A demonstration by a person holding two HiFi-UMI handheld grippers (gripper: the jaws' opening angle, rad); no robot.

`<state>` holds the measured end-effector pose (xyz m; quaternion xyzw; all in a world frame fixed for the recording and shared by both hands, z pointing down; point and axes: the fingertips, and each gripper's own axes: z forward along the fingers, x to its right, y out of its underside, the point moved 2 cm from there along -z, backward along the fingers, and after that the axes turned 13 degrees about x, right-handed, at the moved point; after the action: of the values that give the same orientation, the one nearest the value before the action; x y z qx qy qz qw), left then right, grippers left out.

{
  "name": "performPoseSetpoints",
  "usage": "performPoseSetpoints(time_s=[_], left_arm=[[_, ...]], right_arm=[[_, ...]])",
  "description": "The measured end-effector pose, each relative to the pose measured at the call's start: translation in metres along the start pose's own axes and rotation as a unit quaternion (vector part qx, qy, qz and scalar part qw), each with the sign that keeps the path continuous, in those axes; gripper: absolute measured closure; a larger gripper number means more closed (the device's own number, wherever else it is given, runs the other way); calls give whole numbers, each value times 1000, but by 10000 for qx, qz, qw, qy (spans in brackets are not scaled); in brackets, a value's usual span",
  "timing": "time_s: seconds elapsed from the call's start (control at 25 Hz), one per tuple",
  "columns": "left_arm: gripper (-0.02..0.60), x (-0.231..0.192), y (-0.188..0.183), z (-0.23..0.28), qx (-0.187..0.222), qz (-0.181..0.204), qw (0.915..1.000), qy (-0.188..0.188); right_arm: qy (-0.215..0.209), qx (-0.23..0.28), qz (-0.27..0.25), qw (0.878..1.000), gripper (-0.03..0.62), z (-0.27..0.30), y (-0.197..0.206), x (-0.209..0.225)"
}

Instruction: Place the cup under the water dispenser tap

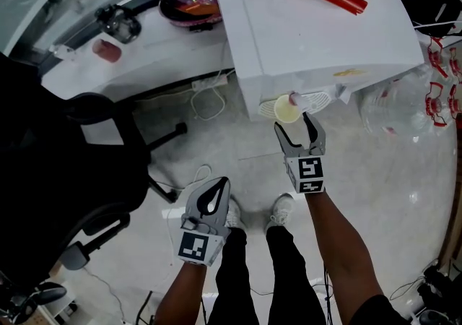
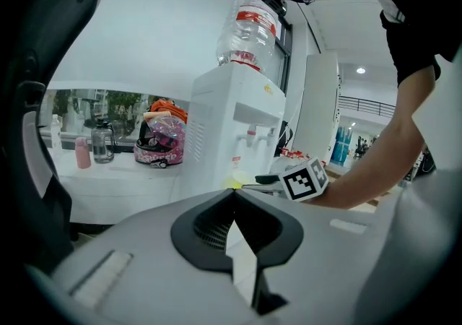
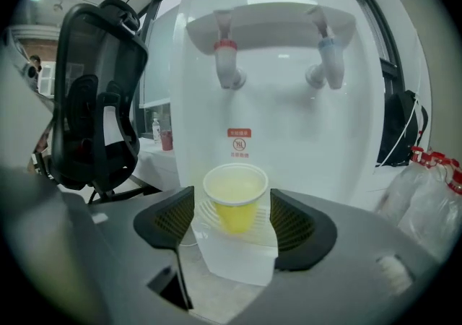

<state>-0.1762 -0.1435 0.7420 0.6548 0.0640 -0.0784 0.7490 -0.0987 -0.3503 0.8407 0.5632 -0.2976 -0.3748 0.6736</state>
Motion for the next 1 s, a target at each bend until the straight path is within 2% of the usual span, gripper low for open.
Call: performPoseSetpoints(time_s=[0.12, 0.24, 0.36, 0.44, 0.56, 0.64, 0.72, 0.8, 0.92, 1.0], left_arm=[[565, 1, -7, -10, -427, 3, 9991, -63], [565, 10, -24, -18, -422, -49, 9991, -20], [565, 11, -54, -7, -354, 2, 9993, 73], [565, 17, -73, -7, -314, 37, 9993, 199], [565, 24, -98, -15, -3, -29, 9993, 370], [565, 28, -116, -20, -40, -141, 9991, 386], [565, 31, -133, -20, -100, -173, 9990, 395], [565, 33, -154, -20, 27, -286, 9988, 393], [565, 45, -181, -25, 105, -694, 9966, 439], [565, 56, -202, -26, 199, -720, 9957, 544]], right_arm=[[-146, 50, 24, 9999, 276, -38, -17, -11], [-270, 68, -46, 9996, 306, -84, -45, -21], [-276, 231, -254, 9990, 394, -104, -84, -25], [-196, 344, -198, 9990, 457, -118, -114, -31], [73, 456, 227, 9987, 536, -139, -163, -37], [256, 623, 551, 9962, 591, -150, -202, -36], [340, 846, 776, 9928, 591, -157, -240, -36], [315, 989, 884, 9907, 591, -164, -271, -40], [226, 968, 975, 9903, 591, -180, -308, -54], [124, 999, 902, 9908, 591, -191, -337, -62]])
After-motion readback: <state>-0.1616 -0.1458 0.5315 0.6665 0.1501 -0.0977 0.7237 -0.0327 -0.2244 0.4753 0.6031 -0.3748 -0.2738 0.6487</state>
